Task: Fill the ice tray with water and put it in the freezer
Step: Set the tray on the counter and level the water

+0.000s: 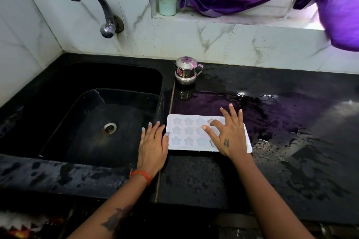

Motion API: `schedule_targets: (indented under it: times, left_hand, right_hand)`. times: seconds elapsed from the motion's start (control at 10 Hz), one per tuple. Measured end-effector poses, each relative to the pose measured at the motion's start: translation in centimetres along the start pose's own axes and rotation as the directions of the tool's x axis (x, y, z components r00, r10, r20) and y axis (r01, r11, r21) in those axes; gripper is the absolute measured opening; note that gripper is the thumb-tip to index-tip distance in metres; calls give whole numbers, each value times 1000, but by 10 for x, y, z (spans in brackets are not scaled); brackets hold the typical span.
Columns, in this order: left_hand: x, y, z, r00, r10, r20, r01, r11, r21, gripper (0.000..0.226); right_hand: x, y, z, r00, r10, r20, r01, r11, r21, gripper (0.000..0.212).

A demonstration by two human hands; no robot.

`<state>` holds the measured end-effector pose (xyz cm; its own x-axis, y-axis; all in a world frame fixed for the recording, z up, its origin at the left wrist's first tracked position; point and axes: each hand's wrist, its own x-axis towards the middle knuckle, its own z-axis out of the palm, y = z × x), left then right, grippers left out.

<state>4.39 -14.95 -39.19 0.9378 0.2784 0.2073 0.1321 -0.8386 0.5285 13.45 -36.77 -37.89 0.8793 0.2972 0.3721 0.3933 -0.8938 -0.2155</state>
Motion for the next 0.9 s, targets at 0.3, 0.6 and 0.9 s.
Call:
schedule_targets:
  times: [0.3, 0.6, 0.9]
  left_hand:
    - [0, 1, -1, 1000, -5, -7, 5, 1000, -1, 73]
    - [0, 0, 0, 1000, -11, 1, 11, 1000, 6, 74]
    - [-1, 0, 0, 1000, -11, 5, 11, 1000, -4, 74]
  right_hand:
    - [0, -1, -3, 998, 26, 61, -28, 999, 19, 80]
    - [0, 1, -1, 998, 9, 59, -12, 999, 50, 75]
    - [-1, 1, -3, 997, 44, 61, -48, 997, 65, 75]
